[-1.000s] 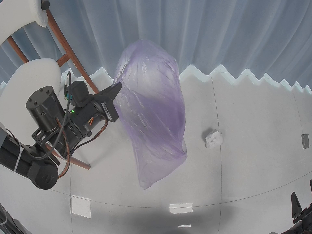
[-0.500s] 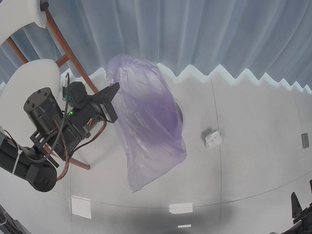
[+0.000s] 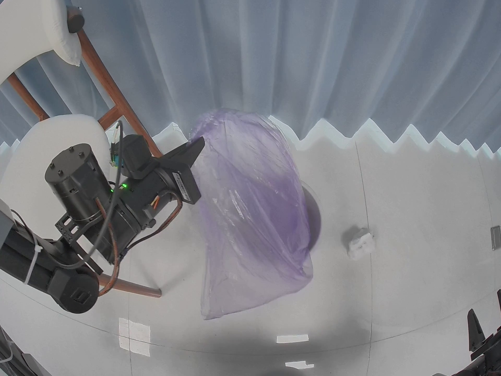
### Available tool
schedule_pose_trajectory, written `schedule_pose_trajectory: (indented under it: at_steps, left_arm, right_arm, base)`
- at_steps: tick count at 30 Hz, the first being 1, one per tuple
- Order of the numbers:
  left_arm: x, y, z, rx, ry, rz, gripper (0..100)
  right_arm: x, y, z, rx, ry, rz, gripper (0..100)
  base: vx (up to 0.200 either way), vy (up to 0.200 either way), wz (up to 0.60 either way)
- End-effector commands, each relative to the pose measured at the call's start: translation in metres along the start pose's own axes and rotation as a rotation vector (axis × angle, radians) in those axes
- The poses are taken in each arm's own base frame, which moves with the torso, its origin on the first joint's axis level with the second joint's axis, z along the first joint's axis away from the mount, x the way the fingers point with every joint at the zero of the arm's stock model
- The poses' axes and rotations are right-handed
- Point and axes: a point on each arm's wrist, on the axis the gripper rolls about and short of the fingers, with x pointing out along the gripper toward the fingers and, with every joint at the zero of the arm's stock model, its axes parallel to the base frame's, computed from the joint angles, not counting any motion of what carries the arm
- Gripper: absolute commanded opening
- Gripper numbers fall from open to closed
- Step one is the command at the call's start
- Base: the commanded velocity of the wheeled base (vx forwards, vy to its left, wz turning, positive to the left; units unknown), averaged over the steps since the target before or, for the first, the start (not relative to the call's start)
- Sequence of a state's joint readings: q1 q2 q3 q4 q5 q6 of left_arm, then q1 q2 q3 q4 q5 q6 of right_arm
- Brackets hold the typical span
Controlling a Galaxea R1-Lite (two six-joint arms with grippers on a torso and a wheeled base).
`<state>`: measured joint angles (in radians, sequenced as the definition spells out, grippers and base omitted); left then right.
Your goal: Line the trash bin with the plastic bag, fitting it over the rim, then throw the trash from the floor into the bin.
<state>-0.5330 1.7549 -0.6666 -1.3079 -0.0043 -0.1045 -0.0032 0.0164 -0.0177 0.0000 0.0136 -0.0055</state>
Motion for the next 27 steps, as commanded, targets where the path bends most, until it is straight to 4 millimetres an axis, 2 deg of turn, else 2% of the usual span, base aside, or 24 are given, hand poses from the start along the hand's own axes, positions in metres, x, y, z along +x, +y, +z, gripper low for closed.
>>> schedule_pose_trajectory:
  at_steps: [1, 6, 9, 16, 27]
  left_arm:
    - [0.01, -0.016, -0.015, -0.01, 0.031, -0.014, 0]
    - [0.019, -0.031, -0.032, -0.014, 0.065, 0.052, 0]
    - [0.023, -0.033, -0.041, -0.019, 0.079, 0.051, 0]
    - [0.024, -0.032, -0.031, -0.038, 0.005, 0.044, 0]
    - [0.021, -0.037, -0.036, 0.012, 0.029, 0.033, 0]
  right_arm:
    - [0.0, 0.0, -0.005, -0.001, 0.001, 0.0, 100]
    - [0.0, 0.0, -0.005, -0.001, 0.0, 0.0, 100]
    - [0.0, 0.0, -0.005, -0.001, 0.0, 0.0, 100]
    - [0.0, 0.0, -0.005, -0.001, 0.0, 0.0, 100]
    - [0.0, 0.0, -0.005, -0.001, 0.0, 0.0, 100]
  base:
    - [0.0, 0.0, 0.0]
    - [0.0, 0.0, 0.0]
    - [0.0, 0.0, 0.0]
    - [0.0, 0.0, 0.0]
    - [0.0, 0.0, 0.0]
